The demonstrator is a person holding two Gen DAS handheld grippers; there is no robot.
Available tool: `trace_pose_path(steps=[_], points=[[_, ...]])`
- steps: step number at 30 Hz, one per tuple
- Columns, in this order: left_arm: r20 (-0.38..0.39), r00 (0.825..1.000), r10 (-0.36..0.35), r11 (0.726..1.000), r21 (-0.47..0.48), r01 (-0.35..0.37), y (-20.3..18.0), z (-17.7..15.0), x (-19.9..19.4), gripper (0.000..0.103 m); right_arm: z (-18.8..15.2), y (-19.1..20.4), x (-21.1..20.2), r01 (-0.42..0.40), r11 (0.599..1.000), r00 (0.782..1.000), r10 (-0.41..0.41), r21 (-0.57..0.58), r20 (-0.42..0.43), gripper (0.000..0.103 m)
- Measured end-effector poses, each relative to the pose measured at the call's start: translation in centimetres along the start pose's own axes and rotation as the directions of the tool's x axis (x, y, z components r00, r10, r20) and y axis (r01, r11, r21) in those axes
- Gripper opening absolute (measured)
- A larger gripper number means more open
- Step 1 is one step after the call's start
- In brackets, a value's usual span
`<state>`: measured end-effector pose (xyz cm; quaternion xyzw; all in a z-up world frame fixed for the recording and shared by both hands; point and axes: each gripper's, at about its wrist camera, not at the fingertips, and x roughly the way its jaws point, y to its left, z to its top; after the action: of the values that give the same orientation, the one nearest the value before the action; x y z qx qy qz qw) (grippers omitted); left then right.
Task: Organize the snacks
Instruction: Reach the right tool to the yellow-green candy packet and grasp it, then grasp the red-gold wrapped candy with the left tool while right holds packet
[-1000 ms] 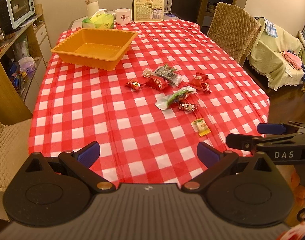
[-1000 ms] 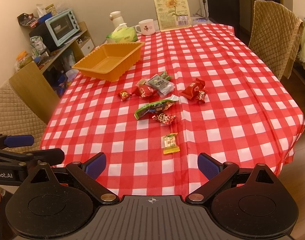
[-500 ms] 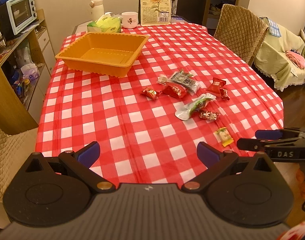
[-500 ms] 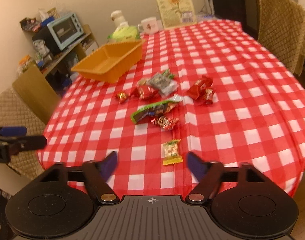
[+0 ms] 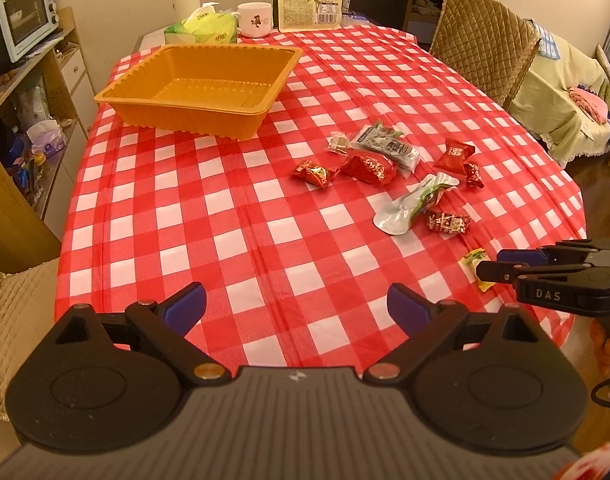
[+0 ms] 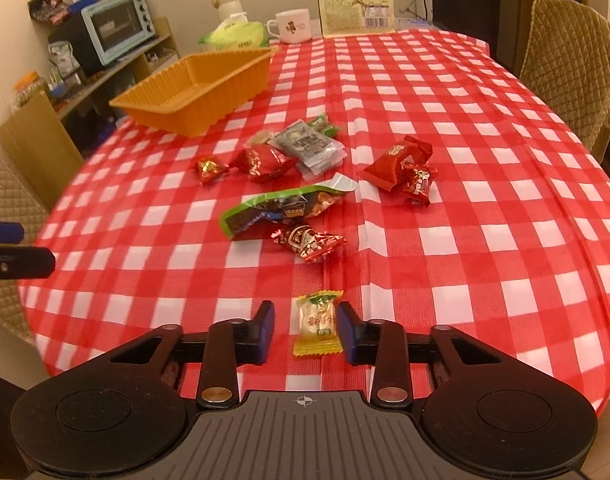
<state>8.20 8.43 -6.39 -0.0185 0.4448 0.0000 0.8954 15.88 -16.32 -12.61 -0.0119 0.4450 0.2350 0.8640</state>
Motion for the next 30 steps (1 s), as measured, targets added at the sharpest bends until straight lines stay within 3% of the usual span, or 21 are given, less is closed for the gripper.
trace_pose_path(steps=[13, 20, 23, 30], points=[[-0.021, 0.999, -0.038, 0.999, 0.037, 0.039, 0.7, 1.9, 3.2, 0.091, 0.4, 0.8, 1.8, 0.06, 0.995, 0.998, -0.062, -0.075, -0.028, 0.022], [-0.015, 0.998, -0.054, 0.996, 0.072, 0.055, 0.5, 3.3, 5.3, 0.086, 1.7, 0.0, 0.6, 0.041, 0.999, 0.999, -0.041, 0.002, -0.014, 0.022], [-0.008, 0.998, -0.057, 0.994, 0.097, 0.058, 0.3, 4.1, 6.5, 0.082, 2.3, -0.5, -0.1, 0.048, 0.998, 0.999, -0.048, 0.045, 0.003, 0.022], [-0.004, 0.996, -0.086, 0.986, 0.141, 0.086, -0.3, 6.3, 9.6, 0.057, 3.3, -1.4, -1.4, 0.082, 0.989, 0.996, -0.087, 0.124, 0.032, 0.022]])
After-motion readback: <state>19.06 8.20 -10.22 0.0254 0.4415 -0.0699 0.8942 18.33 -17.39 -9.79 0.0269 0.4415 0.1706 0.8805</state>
